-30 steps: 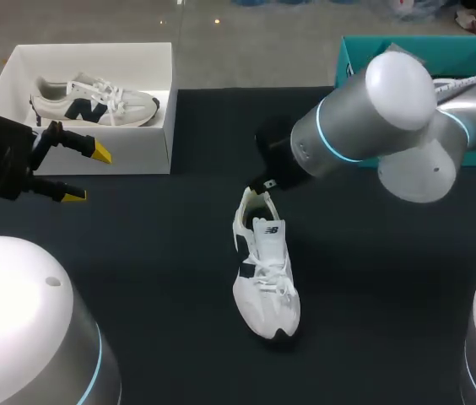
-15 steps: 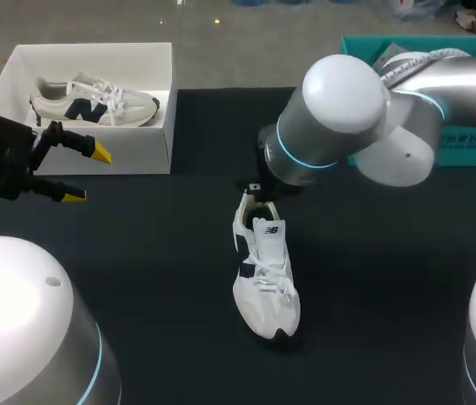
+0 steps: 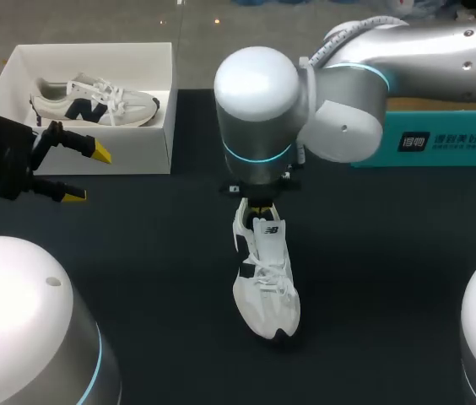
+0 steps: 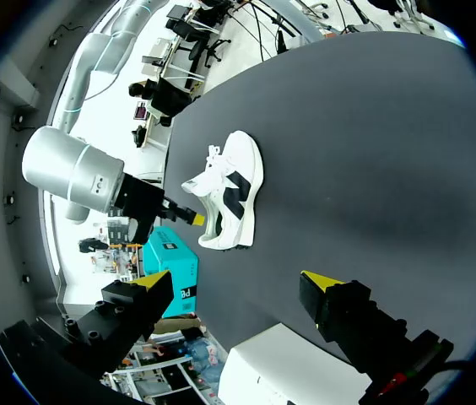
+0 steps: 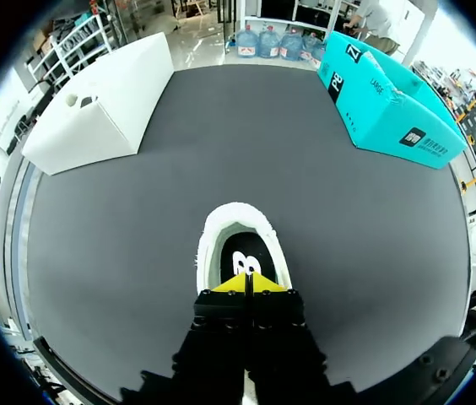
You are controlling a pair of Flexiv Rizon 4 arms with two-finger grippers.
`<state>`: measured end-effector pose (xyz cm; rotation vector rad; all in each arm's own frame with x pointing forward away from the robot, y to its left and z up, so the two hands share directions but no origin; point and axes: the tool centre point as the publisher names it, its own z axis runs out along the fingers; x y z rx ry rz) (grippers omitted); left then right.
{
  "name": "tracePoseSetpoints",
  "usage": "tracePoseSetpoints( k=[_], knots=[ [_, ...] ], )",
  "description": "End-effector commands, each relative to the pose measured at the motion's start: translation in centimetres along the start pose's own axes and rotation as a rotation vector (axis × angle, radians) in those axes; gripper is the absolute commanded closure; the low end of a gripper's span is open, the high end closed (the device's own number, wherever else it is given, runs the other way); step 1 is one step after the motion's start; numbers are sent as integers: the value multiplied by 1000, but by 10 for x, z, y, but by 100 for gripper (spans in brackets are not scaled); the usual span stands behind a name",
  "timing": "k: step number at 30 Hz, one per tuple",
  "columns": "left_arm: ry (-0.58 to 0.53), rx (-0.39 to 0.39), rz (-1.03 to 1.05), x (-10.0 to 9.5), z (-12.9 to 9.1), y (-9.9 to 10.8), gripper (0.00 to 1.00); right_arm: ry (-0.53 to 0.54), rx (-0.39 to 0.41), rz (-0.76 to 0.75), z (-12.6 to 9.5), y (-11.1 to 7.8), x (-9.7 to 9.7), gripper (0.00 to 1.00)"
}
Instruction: Take the shoe out of the shoebox, open the shoe tongue, remove and reinsert the insole, then place the shoe into the shoebox
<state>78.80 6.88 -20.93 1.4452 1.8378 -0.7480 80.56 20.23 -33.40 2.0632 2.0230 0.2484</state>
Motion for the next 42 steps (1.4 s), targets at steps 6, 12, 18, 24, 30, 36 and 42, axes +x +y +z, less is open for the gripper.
tracePoseSetpoints(
  k=[6, 12, 18, 24, 30, 36, 42],
  knots=[
    [5, -1, -1, -1, 0, 0, 0, 164, 127, -39, 37, 5, 7, 100],
    [5, -1, -1, -1, 0, 0, 0, 153, 126, -50, 43, 6, 3, 100],
    [5, -1, -1, -1, 0, 0, 0, 103, 102, -70, 66, 0, 7, 100],
    [5, -1, -1, -1, 0, 0, 0, 76, 113, -84, 81, -11, 12, 100],
    [5, -1, -1, -1, 0, 0, 0, 65, 111, -78, 77, -15, 9, 100],
    [5, -1, -1, -1, 0, 0, 0, 88, 25, -72, 45, -5, 3, 100],
    [5, -1, -1, -1, 0, 0, 0, 93, 53, -92, 57, -1, 11, 100]
  ],
)
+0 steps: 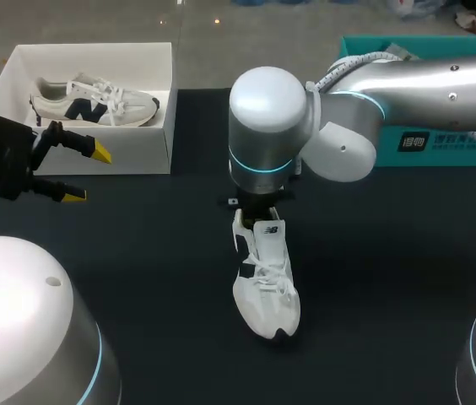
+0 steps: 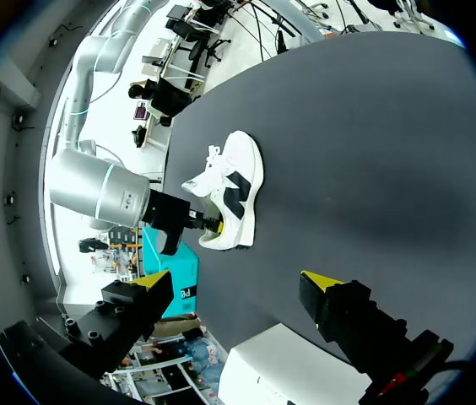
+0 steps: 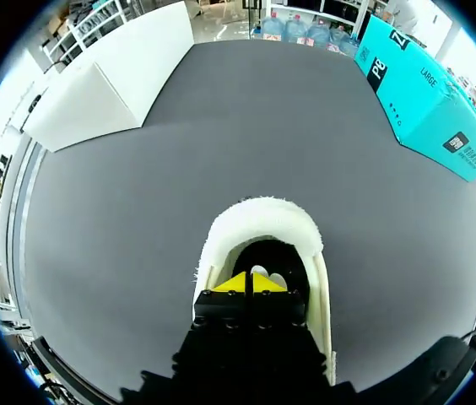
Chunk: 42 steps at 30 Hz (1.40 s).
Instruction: Take the shoe out of the shoebox, open the shoe tongue, remove and reinsert the insole, then place the shoe into the shoebox
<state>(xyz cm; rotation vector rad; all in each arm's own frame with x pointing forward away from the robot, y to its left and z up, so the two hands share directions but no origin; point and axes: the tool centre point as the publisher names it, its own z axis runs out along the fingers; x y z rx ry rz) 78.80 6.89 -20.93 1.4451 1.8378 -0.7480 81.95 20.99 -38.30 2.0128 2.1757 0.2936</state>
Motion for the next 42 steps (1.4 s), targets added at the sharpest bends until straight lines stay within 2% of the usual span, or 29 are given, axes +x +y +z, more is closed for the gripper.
tracePoseSetpoints(
  k=[1, 6, 9, 11, 18, 23, 31, 38, 42],
  knots=[
    [5, -1, -1, -1, 0, 0, 0, 1, 29, -7, 12, -1, 2, 100],
    [5, -1, -1, -1, 0, 0, 0, -25, 80, -5, 34, -10, 2, 100],
    [5, -1, -1, -1, 0, 0, 0, -31, 96, 1, 39, -12, -1, 100],
    [5, -1, -1, -1, 0, 0, 0, -31, 89, 4, 33, -11, -3, 100],
    [5, -1, -1, -1, 0, 0, 0, -33, -27, -5, -5, 2, -8, 100],
    [5, -1, -1, -1, 0, 0, 0, -61, -84, -34, -4, 8, -12, 100],
    [5, -1, -1, -1, 0, 0, 0, -133, -58, -56, 14, 0, -14, 100],
    [5, -1, -1, -1, 0, 0, 0, -126, 6, -51, 34, -9, -14, 100],
    [5, -1, -1, -1, 0, 0, 0, -128, 41, -46, 35, -13, -9, 100]
  ],
)
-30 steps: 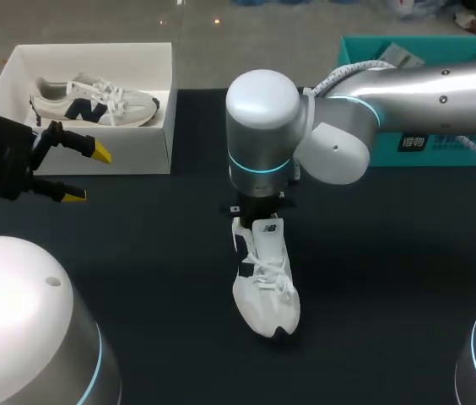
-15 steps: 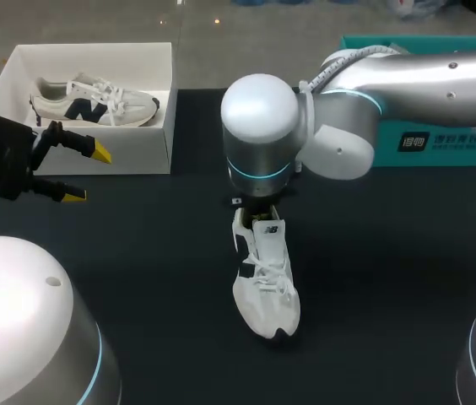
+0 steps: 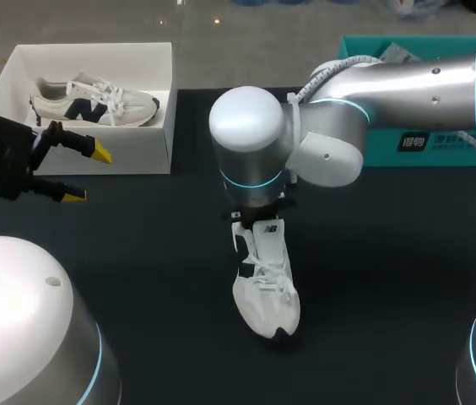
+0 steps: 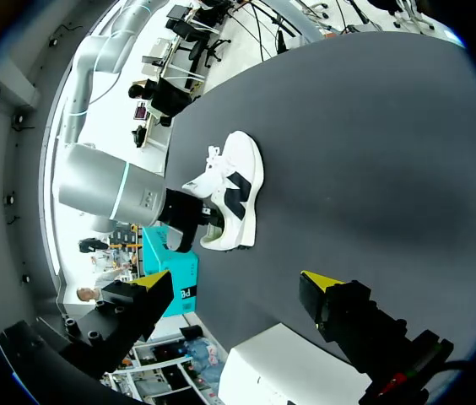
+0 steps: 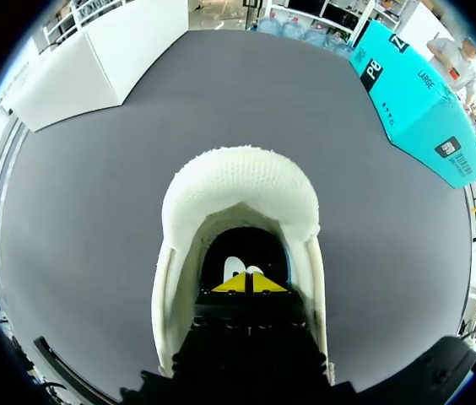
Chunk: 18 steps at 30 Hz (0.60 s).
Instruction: Take the shoe out of the shoebox, open the shoe tongue, remove and reinsert the insole, then place the shoe into the shoebox
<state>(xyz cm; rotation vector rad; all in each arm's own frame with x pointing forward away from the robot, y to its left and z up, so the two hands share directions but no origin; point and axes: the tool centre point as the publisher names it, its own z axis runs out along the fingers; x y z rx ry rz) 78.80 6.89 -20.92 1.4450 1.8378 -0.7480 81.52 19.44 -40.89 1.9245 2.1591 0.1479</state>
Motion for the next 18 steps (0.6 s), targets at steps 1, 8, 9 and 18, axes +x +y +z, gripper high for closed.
tracePoseSetpoints(
  k=[1, 8, 9, 18],
  knots=[
    [5, -1, -1, -1, 0, 0, 0, -10, 33, 12, 7, 0, 8, 100],
    [5, -1, -1, -1, 0, 0, 0, 24, 69, 21, -25, 5, 0, 100],
    [5, -1, -1, -1, 0, 0, 0, 30, 84, 25, -25, 5, -2, 100],
    [5, -1, -1, -1, 0, 0, 0, 12, 175, 15, -4, -1, -7, 100]
  ],
)
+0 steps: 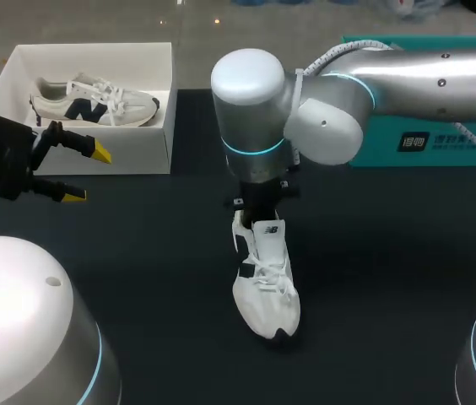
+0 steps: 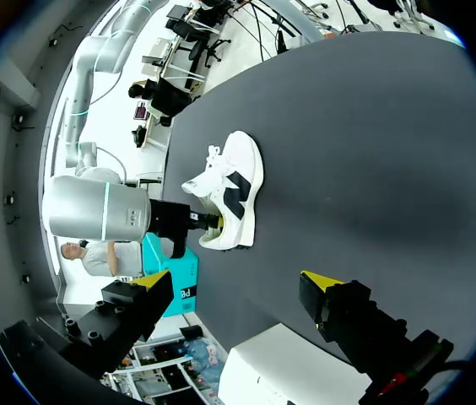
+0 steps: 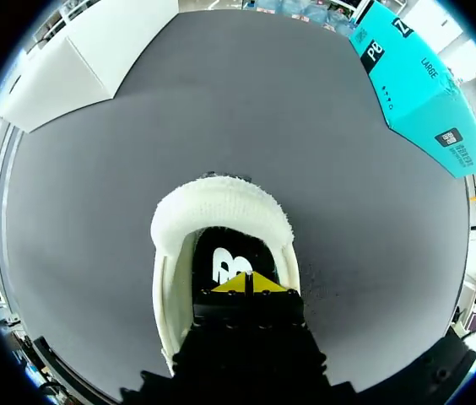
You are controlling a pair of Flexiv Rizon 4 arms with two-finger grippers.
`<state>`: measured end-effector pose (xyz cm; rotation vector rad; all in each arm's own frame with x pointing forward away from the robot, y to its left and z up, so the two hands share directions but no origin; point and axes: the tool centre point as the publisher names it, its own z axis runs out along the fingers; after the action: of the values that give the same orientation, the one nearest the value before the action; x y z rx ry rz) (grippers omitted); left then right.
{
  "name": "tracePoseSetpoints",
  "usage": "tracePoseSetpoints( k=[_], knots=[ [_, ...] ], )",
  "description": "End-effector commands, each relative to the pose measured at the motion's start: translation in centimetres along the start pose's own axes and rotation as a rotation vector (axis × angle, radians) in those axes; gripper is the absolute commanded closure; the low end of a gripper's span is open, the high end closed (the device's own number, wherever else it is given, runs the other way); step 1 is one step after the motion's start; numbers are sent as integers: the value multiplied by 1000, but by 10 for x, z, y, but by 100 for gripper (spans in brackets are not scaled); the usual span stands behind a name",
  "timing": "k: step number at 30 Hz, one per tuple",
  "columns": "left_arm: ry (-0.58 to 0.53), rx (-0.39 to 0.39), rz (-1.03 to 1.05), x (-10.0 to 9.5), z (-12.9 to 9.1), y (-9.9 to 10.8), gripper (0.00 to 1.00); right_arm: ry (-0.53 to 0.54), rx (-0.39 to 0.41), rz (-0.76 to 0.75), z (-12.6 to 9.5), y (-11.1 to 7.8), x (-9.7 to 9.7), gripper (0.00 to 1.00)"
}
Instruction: Take the shoe out of the shoebox, open the shoe tongue, remove and reinsert the insole, then place the shoe into the shoebox
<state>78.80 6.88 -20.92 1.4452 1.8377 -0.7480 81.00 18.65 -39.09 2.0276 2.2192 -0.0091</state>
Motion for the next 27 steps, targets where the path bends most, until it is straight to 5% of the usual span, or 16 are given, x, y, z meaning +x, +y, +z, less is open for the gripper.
tracePoseSetpoints(
  k=[1, 9, 27],
  knots=[
    [5, -1, -1, -1, 0, 0, 0, 4, 27, -2, 16, 3, 2, 100],
    [5, -1, -1, -1, 0, 0, 0, -7, 96, -26, 37, -1, 10, 100],
    [5, -1, -1, -1, 0, 0, 0, 25, 161, -90, -18, -15, -3, 100]
  ],
)
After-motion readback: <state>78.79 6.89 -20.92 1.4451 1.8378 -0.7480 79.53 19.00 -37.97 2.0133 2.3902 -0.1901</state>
